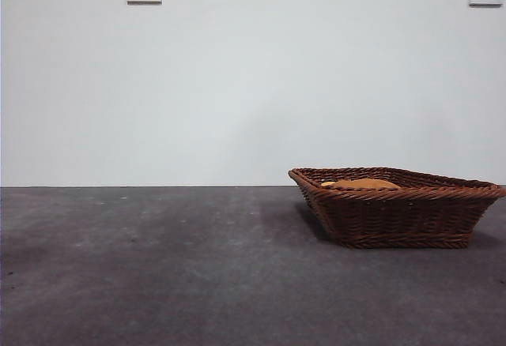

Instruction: Help me put the vegetables on the table into the basket

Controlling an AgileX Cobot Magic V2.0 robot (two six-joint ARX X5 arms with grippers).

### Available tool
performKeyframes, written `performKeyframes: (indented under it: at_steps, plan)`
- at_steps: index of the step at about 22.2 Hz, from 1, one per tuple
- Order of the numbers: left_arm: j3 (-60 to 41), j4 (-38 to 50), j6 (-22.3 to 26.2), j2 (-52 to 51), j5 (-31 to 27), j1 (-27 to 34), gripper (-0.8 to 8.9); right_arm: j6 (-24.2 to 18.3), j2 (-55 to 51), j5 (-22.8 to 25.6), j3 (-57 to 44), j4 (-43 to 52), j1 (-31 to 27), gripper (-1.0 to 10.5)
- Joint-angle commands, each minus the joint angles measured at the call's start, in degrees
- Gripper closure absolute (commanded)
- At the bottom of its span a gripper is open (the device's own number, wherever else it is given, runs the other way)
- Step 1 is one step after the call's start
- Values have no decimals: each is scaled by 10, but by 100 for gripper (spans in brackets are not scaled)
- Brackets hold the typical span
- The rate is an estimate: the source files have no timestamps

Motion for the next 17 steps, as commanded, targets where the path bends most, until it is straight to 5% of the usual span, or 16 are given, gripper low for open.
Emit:
performKeyframes:
  at_steps: [1,10,17]
  plan:
    - [-73,8,-4,-89,0,22,817,4,42,0,-3,16,0,963]
    - [-150,23,-21,-217,-80,55,817,4,155,2,-3,209,0,963]
    - [-150,22,-21,-218,-24,145,817,4,170,5,-3,340,0,963]
